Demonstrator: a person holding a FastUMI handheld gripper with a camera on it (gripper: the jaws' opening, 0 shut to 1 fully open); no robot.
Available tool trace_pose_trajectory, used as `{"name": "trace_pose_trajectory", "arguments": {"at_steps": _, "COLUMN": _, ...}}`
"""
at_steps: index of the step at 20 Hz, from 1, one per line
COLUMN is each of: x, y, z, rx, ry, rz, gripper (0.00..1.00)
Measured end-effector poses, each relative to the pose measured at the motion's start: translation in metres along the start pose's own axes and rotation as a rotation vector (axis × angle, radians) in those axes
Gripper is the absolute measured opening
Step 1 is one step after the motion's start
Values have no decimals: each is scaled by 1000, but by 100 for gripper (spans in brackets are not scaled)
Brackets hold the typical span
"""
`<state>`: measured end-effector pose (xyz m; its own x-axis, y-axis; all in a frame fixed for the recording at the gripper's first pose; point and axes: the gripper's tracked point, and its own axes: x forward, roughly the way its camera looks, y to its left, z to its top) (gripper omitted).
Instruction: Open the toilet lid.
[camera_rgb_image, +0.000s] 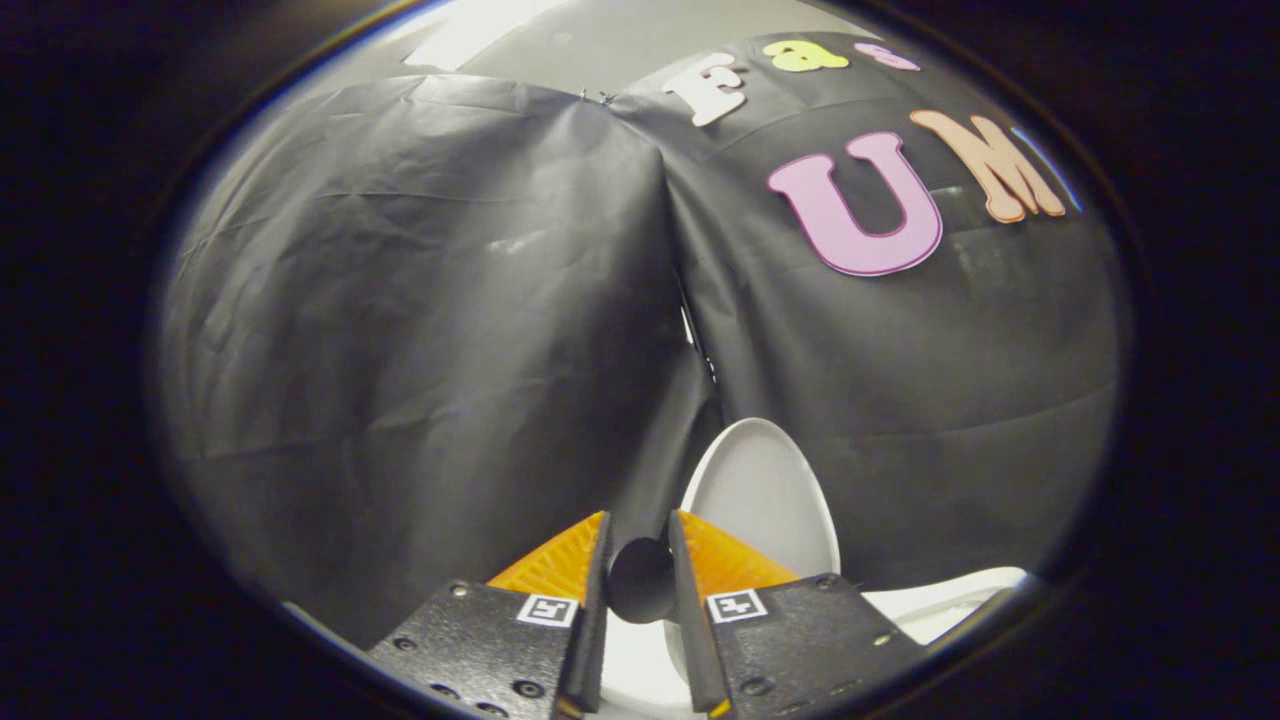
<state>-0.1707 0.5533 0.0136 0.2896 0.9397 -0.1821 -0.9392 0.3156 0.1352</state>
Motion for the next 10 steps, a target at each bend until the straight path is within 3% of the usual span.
{"name": "trace_pose_trajectory", "arguments": {"at_steps": 8, "x": -47, "y": -18, "z": 63, "rx": -63, "ry": -159, "rz": -64, "gripper": 73}}
{"name": "trace_pose_trajectory", "arguments": {"at_steps": 10, "x": -65, "y": -37, "z": 75, "rx": -79, "ry": -183, "rz": -116, "gripper": 74}}
